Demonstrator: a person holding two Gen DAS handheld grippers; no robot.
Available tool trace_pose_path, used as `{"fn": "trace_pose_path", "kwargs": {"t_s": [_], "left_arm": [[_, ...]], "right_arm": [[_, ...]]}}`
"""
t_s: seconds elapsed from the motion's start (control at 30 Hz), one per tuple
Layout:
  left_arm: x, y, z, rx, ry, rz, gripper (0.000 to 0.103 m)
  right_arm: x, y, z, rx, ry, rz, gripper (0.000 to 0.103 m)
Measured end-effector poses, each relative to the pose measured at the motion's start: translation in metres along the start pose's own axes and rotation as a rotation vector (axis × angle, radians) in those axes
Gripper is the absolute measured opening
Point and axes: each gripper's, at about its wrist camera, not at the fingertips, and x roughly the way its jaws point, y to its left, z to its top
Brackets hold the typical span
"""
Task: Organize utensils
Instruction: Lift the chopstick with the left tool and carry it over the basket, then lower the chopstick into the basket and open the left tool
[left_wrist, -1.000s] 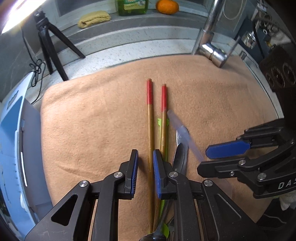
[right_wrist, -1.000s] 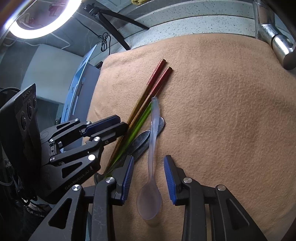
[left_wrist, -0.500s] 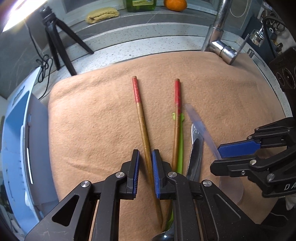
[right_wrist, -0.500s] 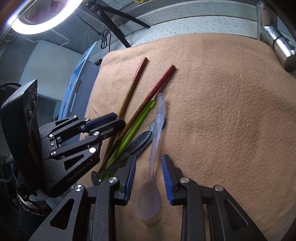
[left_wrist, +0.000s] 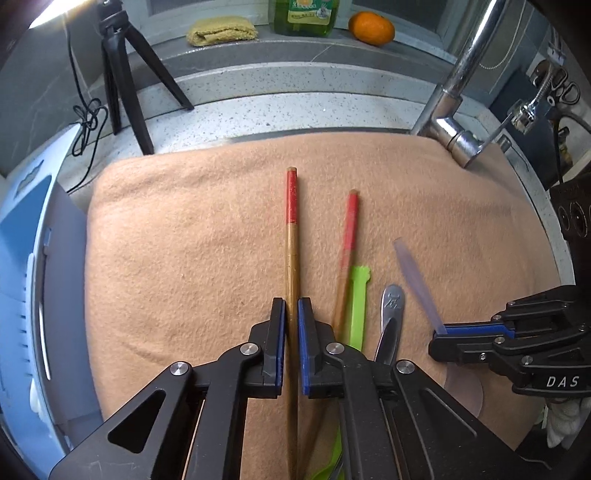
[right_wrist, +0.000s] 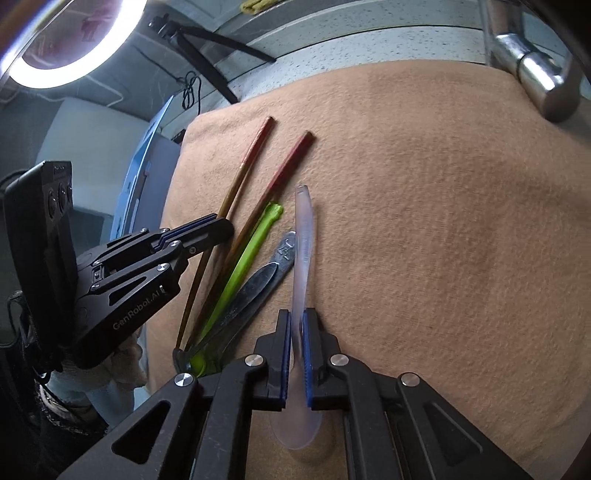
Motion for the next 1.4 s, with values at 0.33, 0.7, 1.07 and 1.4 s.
{"fn": "trace_pose_path", "kwargs": {"t_s": [0.33, 0.7, 1.07, 1.4], "left_arm": [[-0.018, -0.002, 0.022, 0.028, -0.066, -0.032, 0.005], [-0.078, 0.026, 0.017, 0.03, -0.167, -0.037, 0.005], [-0.118, 0.124, -0.028, -0.137, -0.196, -0.001, 0.005], [-0.126, 0.193, -0.054, -0.225, -0.2, 0.017, 0.005]], "right_arm": [[-0.031, -0.013, -0.001, 0.092, -0.092, 0.012, 0.006], [-0.066, 0.025, 0.012, 0.079, -0.181, 0.066, 0.006], [-0.031, 0.13, 0.036, -0.029, -0.158, 0.151, 0.006], [0.032, 0.219, 0.049, -0.111, -0.109, 0.169, 0.006]]}}
